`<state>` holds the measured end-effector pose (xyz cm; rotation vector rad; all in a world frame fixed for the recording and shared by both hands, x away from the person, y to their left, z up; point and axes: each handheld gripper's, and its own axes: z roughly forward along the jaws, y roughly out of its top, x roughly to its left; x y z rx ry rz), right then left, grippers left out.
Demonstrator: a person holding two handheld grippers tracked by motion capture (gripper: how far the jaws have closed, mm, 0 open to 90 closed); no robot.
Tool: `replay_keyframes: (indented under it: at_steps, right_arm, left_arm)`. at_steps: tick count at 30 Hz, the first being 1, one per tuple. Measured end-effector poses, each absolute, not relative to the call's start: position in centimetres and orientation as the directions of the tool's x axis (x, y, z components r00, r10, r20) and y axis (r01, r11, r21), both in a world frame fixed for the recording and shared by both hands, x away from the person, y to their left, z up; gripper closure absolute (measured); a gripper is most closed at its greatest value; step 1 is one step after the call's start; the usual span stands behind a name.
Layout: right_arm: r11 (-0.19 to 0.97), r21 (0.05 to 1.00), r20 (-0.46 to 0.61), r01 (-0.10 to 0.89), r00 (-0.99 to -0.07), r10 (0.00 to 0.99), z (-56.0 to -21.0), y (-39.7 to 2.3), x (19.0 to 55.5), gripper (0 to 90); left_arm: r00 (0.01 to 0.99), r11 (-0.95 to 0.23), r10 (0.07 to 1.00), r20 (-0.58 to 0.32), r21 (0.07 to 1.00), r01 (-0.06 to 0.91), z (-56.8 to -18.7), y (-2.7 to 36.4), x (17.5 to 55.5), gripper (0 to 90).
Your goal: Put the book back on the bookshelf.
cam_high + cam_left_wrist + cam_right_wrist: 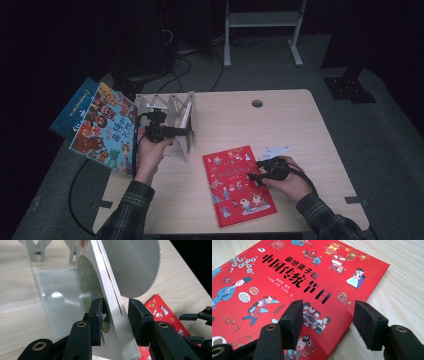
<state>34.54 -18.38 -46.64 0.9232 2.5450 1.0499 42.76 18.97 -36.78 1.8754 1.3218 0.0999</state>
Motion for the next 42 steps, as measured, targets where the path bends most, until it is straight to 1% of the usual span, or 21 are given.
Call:
replay_keyframes:
  at_steps: [5, 14, 15, 17, 19, 25, 30, 33, 36, 39, 42]
  right_arm:
    - [0.542, 0.699, 0.022, 0.467, -0.772, 0.636, -46.6, -18.4, 34.5, 40.5]
    - [0.543, 0.699, 0.022, 0.465, -0.772, 0.635, -46.6, -18.4, 34.5, 40.5]
    - [0.542, 0.699, 0.023, 0.466, -0.772, 0.635, -46.6, -18.4, 34.5, 40.5]
    - [0.542, 0.699, 0.021, 0.467, -0.771, 0.637, -46.6, -18.4, 34.5, 40.5]
    - [0.542, 0.699, 0.021, 0.466, -0.771, 0.637, -46.6, -18.3, 34.5, 40.5]
    - [0.543, 0.699, 0.018, 0.464, -0.772, 0.636, -46.6, -18.4, 34.5, 40.5]
    - [0.544, 0.699, 0.017, 0.464, -0.771, 0.636, -46.6, -18.3, 34.5, 40.6]
    - [0.543, 0.7, 0.018, 0.464, -0.771, 0.636, -46.6, -18.3, 34.5, 40.6]
    - [0.544, 0.7, 0.018, 0.464, -0.772, 0.636, -46.6, -18.4, 34.4, 40.6]
    - [0.543, 0.699, 0.019, 0.465, -0.771, 0.636, -46.6, -18.4, 34.4, 40.6]
    - [0.545, 0.698, 0.018, 0.465, -0.771, 0.636, -46.6, -18.4, 34.4, 40.7]
  left_arm:
    - [0.465, -0.083, 0.777, -0.425, 0.662, 0.745, -36.9, 18.3, 43.0, 63.1]
    - [0.483, -0.049, 0.737, -0.473, 0.675, 0.736, -37.0, 18.3, 43.1, 63.2]
    - [0.483, -0.046, 0.737, -0.473, 0.678, 0.734, -37.0, 18.3, 43.1, 61.3]
    - [0.491, -0.064, 0.744, -0.453, 0.683, 0.727, -37.0, 18.4, 43.1, 56.6]
    - [0.499, -0.081, 0.747, -0.439, 0.685, 0.724, -37.0, 18.6, 43.0, 54.3]
    - [0.52, -0.106, 0.739, -0.428, 0.688, 0.718, -37.0, 19.0, 42.9, 50.6]
    - [0.526, -0.121, 0.748, -0.406, 0.695, 0.709, -36.7, 19.2, 42.6, 45.0]
    - [0.544, -0.143, 0.747, -0.382, 0.707, 0.692, -36.1, 19.4, 42.1, 40.0]
    - [0.569, -0.19, 0.751, -0.333, 0.717, 0.671, -35.6, 19.6, 41.3, 33.4]
    - [0.588, -0.236, 0.753, -0.295, 0.713, 0.66, -35.3, 19.7, 40.5, 27.2]
    - [0.605, -0.271, 0.746, -0.278, 0.704, 0.657, -35.4, 19.9, 39.5, 21.5]
